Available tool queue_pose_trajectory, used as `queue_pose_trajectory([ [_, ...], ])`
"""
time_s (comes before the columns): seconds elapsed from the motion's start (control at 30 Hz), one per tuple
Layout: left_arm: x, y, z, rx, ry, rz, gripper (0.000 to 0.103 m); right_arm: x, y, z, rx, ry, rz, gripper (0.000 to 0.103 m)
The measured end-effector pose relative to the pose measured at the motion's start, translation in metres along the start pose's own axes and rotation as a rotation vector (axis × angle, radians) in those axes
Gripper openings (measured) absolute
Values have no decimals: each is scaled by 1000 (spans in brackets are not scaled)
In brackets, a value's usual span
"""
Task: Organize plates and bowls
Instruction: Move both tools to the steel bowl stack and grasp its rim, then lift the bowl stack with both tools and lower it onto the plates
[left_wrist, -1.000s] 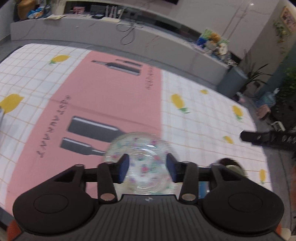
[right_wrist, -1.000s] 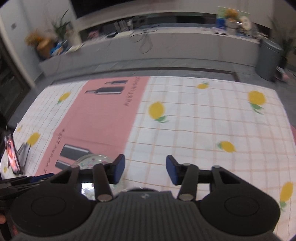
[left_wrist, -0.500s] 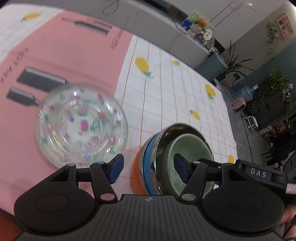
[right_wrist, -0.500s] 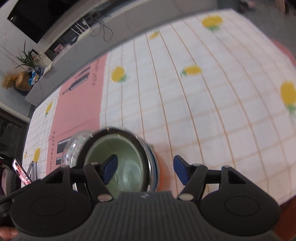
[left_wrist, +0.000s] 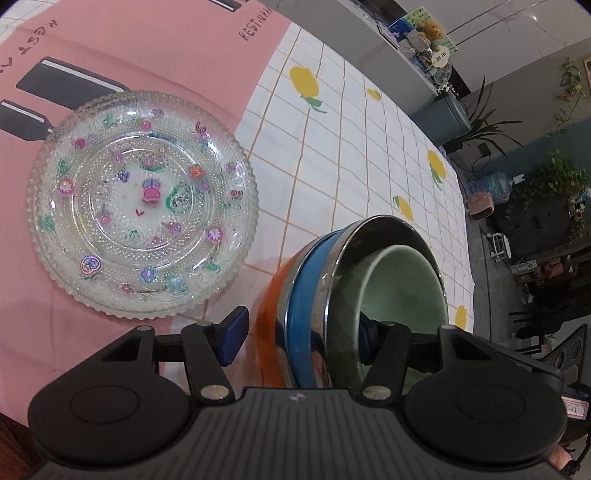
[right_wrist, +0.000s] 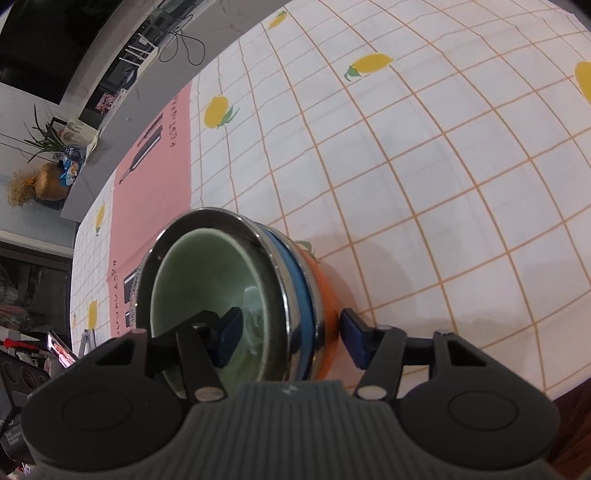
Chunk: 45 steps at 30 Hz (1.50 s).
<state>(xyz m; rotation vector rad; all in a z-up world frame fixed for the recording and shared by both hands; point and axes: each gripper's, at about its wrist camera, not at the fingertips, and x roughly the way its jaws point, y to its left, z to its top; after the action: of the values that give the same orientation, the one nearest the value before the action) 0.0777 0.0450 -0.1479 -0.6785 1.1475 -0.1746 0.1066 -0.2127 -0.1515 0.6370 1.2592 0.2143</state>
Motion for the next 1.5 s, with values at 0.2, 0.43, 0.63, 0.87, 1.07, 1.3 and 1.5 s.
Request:
queue_pose_trajectory([
  [0.2,3,-10,0,51,17,25,58,0,-5,1,5,-3,-7,46],
  [0.43,3,-15,0,65,32,47,57,-4,-7,2,17,-16,-1,41],
  [0.63,2,-15,0,68,34,49,57,-6,-6,2,14,-16,-13,41],
  [0.87,-12,-16,2,69,4,41,57,-12,2,2,-10,-32,-13,40],
  [1.07,-35,-10,10,61,-41,51,57,-16,21,4,-43,-40,11,40],
  [1.3,-64,3,30,37,-89,66,57,-8,60,8,-99,-30,34,40],
  [1.5,-87,24,52,2,-125,88,57,6,101,13,-141,-11,55,40],
])
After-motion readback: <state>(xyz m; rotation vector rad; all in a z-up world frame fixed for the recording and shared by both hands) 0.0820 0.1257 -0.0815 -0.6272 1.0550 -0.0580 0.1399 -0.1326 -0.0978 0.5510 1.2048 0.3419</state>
